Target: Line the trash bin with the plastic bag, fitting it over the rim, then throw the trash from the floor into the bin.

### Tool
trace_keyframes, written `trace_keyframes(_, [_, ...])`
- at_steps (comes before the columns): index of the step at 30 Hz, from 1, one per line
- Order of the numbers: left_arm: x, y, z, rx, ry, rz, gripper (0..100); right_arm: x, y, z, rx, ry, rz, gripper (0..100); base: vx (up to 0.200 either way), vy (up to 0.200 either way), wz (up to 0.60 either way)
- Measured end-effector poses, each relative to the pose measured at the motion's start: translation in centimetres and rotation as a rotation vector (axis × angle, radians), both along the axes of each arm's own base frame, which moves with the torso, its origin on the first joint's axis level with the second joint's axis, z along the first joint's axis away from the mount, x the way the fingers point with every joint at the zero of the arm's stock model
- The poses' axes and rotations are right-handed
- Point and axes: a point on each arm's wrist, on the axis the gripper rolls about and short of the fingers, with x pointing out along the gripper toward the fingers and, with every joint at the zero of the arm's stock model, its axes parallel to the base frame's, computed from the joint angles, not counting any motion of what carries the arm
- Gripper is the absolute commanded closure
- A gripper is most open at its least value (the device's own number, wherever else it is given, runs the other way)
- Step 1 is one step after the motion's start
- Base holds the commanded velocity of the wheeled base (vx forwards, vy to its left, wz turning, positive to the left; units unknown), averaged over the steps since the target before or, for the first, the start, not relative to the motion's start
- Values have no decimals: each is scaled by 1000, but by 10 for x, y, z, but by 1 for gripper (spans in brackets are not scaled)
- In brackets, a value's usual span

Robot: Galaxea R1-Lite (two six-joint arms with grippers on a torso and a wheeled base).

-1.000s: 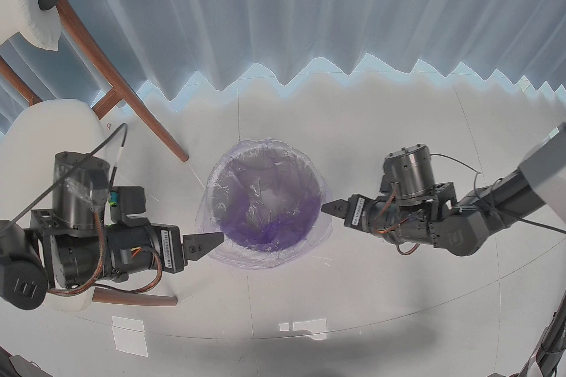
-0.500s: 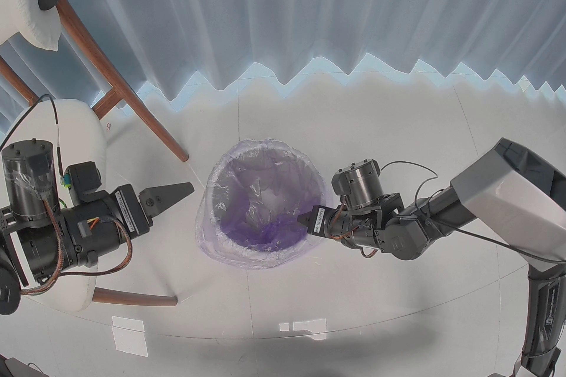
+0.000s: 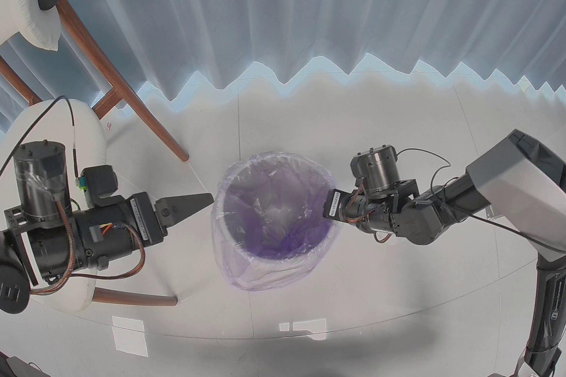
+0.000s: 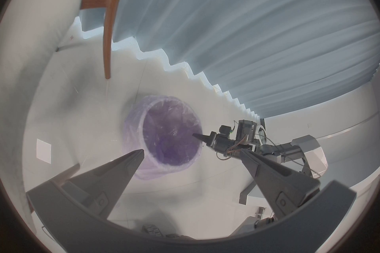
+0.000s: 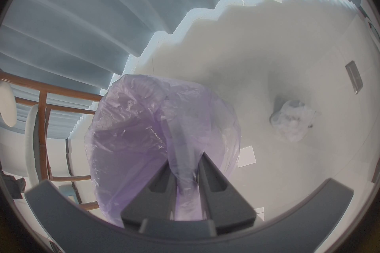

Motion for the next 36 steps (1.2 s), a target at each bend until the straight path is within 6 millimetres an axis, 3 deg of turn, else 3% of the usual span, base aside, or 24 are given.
trace_keyframes(10, [30,-30,-12,62,29,-69,0,17,-59,11,-47,-33,-16,100,0,0,0])
trace_keyframes(11, [30,-32,-14,70,34,-79,0,17,-62,10,-39,-28,-11,0,0,0,0])
trace_keyframes(18, [33,-45,-36,119,98,-117,0,26,-82,10,1,-96,-40,0,0,0,0])
trace_keyframes(25, [51,-53,-54,198,135,-12,0,29,-107,18,39,-174,-87,0,0,0,0])
trace_keyframes(29, [61,-58,-68,244,173,22,0,23,-123,35,76,-210,-126,0,0,0,0])
trace_keyframes(36, [87,-72,-103,320,193,38,0,14,-151,90,235,-304,-241,0,0,0,0])
